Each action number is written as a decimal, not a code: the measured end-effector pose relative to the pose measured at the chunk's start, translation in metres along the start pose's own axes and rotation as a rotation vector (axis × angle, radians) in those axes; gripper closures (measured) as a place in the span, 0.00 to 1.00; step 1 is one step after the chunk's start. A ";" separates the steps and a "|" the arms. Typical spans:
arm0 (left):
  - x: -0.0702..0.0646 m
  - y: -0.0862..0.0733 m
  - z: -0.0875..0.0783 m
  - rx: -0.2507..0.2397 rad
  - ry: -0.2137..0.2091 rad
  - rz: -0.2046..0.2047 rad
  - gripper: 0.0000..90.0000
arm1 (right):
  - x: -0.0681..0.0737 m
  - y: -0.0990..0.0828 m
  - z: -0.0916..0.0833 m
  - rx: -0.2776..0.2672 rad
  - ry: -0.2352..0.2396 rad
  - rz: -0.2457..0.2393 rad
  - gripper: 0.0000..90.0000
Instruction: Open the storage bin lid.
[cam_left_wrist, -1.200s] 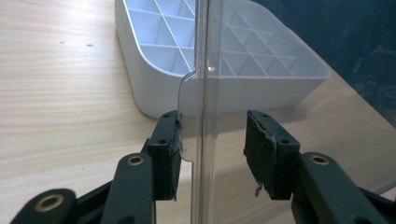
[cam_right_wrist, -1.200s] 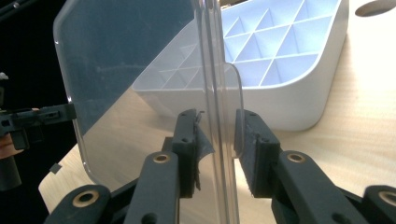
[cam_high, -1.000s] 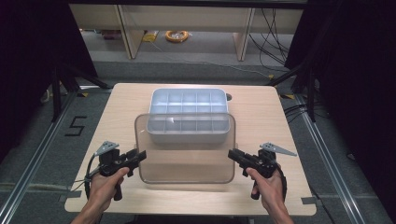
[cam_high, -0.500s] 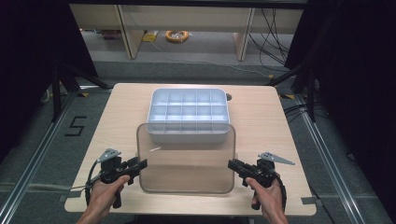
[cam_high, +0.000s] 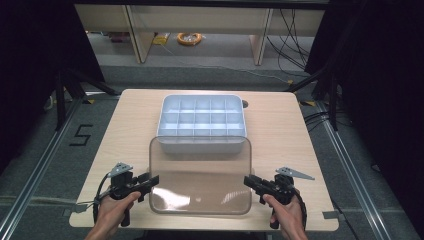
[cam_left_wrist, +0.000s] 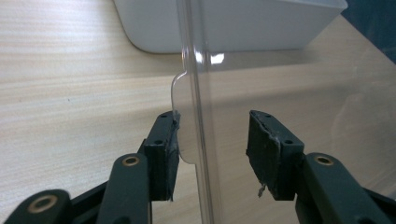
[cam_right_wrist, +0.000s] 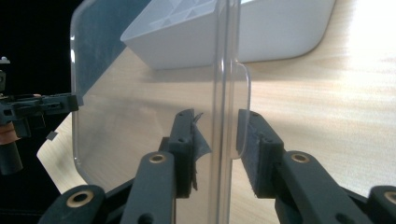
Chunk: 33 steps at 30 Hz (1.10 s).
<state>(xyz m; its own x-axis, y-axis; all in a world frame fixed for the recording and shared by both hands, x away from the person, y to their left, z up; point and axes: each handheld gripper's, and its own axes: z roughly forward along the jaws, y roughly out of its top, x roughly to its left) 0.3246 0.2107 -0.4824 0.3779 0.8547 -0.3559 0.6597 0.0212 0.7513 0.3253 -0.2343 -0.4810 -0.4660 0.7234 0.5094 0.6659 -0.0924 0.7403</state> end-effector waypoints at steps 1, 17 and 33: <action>0.000 -0.001 0.002 -0.003 0.002 0.000 0.58 | -0.002 -0.001 0.001 0.000 -0.009 -0.011 0.75; 0.004 -0.010 0.010 0.056 -0.020 -0.011 0.55 | -0.003 -0.010 0.006 0.070 -0.035 0.071 0.71; 0.007 -0.017 0.018 0.108 -0.019 -0.005 0.51 | -0.012 -0.017 0.013 0.114 -0.055 0.025 0.65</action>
<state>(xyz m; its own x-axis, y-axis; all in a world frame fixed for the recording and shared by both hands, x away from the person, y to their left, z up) 0.3280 0.2070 -0.5081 0.3863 0.8447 -0.3704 0.7270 -0.0317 0.6859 0.3273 -0.2327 -0.5054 -0.4181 0.7586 0.4997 0.7400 -0.0347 0.6717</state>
